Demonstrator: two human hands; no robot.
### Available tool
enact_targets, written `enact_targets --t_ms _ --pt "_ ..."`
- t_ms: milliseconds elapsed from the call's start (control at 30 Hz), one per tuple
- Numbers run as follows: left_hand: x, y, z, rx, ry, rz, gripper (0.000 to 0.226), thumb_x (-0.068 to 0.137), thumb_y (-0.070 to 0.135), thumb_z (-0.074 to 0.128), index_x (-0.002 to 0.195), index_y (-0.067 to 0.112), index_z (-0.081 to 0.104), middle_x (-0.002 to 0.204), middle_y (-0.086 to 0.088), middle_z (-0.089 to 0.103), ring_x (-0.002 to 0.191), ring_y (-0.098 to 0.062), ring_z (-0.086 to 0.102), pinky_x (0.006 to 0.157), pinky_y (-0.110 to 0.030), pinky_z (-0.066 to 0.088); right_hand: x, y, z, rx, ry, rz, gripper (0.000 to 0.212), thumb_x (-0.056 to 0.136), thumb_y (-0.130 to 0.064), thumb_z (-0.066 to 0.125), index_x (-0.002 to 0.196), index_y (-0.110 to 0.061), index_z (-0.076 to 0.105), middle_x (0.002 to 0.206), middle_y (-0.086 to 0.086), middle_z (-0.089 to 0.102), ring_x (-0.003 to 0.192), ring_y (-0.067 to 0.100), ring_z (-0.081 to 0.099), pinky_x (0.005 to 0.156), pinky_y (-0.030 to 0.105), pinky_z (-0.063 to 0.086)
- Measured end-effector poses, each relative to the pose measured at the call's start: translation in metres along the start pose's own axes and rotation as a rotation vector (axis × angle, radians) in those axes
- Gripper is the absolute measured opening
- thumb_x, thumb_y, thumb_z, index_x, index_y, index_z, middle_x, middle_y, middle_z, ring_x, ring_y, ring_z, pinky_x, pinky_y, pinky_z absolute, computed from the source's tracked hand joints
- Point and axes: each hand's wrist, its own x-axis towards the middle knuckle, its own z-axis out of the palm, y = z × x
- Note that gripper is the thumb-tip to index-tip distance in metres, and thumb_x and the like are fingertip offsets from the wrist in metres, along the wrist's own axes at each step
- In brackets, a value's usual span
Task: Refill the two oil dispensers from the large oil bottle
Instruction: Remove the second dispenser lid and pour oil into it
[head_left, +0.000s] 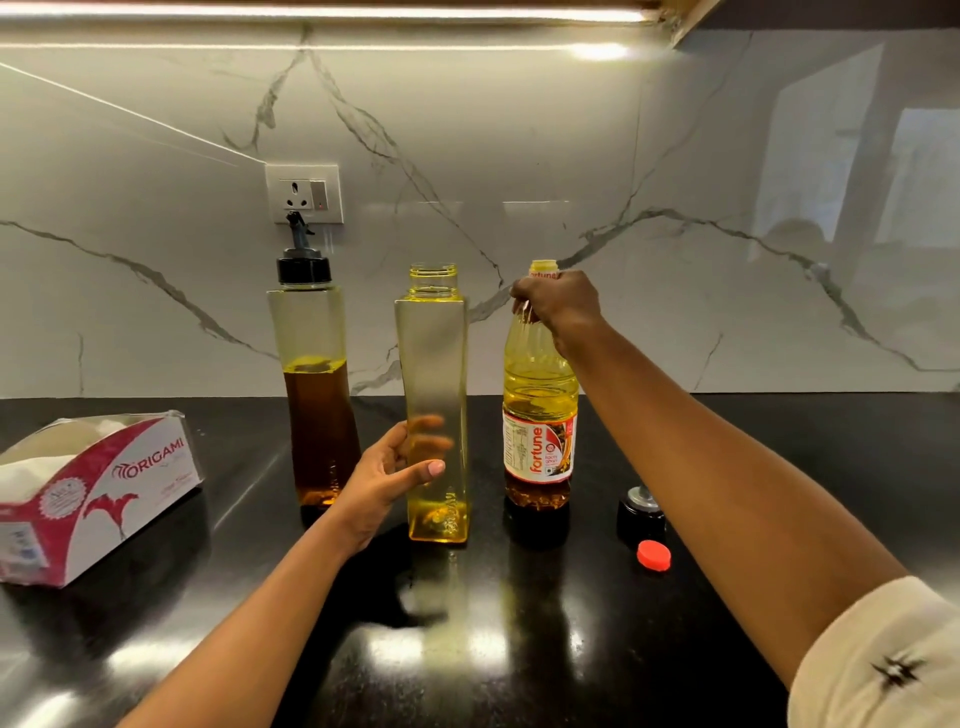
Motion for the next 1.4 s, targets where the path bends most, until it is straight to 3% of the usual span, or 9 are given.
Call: enact_targets --t_ms 67,167,300,467,633,867,1100,1400 --pt "0.0 0.001 -0.002 -0.006 -0.011 -0.008 0.054 0.06 0.043 0.081 0.112 0.042 0.063 0.113 0.003 0.07 0.111 -0.016 0.064 0.088 -0.031 0.054 -0.003 -0.001 0.003 -0.022 0.027 -0.019 0.024 0.073 -0.033 0.066 0.082 -0.01 0.071 0.079 0.003 0.071 0.072 0.017 0.068 0.078 0.038 0.056" --pt "0.0 0.001 -0.005 -0.032 -0.015 -0.013 0.063 0.06 0.048 0.081 0.118 0.034 0.061 0.117 0.0 0.068 0.112 -0.02 0.063 0.093 -0.039 0.051 -0.006 -0.005 0.005 -0.052 0.053 -0.06 0.022 0.074 -0.036 0.067 0.074 -0.015 0.07 0.076 0.001 0.07 0.07 0.016 0.066 0.073 0.035 0.056" --pt "0.0 0.001 -0.008 -0.043 -0.004 -0.007 0.063 0.066 0.042 0.076 0.124 0.025 0.058 0.119 -0.001 0.067 0.113 -0.022 0.063 0.09 -0.039 0.053 -0.008 -0.023 0.006 -0.17 0.076 -0.174 0.023 0.074 -0.035 0.067 0.057 -0.02 0.063 0.063 -0.005 0.063 0.061 0.012 0.059 0.057 0.024 0.042" --pt "-0.003 0.005 -0.008 -0.073 0.001 -0.015 0.068 0.063 0.039 0.08 0.125 0.023 0.057 0.117 -0.004 0.068 0.112 -0.024 0.063 0.08 -0.029 0.055 -0.012 -0.049 0.009 -0.401 0.102 -0.4 0.025 0.076 -0.034 0.066 0.068 -0.01 0.066 0.069 0.002 0.063 0.065 0.017 0.058 0.061 0.022 0.037" --pt "-0.005 0.011 -0.008 -0.105 -0.021 0.007 0.087 0.052 0.048 0.09 0.129 0.032 0.054 0.115 -0.01 0.068 0.104 -0.023 0.066 0.079 -0.029 0.055 -0.013 -0.055 0.009 -0.629 0.146 -0.577 0.026 0.078 -0.033 0.064 0.071 -0.008 0.065 0.077 0.013 0.068 0.075 0.03 0.063 0.062 0.026 0.04" --pt "-0.003 0.01 -0.009 -0.126 -0.026 0.005 0.083 0.052 0.048 0.09 0.127 0.035 0.056 0.115 -0.011 0.068 0.107 -0.027 0.065 0.082 -0.032 0.056 -0.009 -0.058 0.008 -0.842 0.168 -0.782 0.03 0.081 -0.036 0.06 0.08 -0.008 0.07 0.078 0.011 0.07 0.076 0.029 0.065 0.062 0.024 0.036" --pt "-0.003 0.009 -0.01 -0.125 -0.027 0.001 0.078 0.056 0.044 0.089 0.126 0.036 0.057 0.116 -0.01 0.068 0.11 -0.029 0.063 0.083 -0.033 0.056 -0.008 -0.061 0.011 -0.943 0.143 -0.902 0.028 0.084 -0.035 0.054 0.081 -0.012 0.069 0.077 0.01 0.069 0.075 0.029 0.065 0.061 0.024 0.033" --pt "-0.002 0.007 -0.01 -0.105 -0.03 0.007 0.07 0.062 0.039 0.084 0.126 0.038 0.056 0.117 -0.008 0.068 0.111 -0.028 0.064 0.085 -0.035 0.055 -0.007 -0.065 0.011 -1.029 0.07 -0.946 0.019 0.08 -0.025 0.056 0.087 -0.012 0.068 0.083 0.011 0.069 0.079 0.032 0.065 0.065 0.028 0.042"
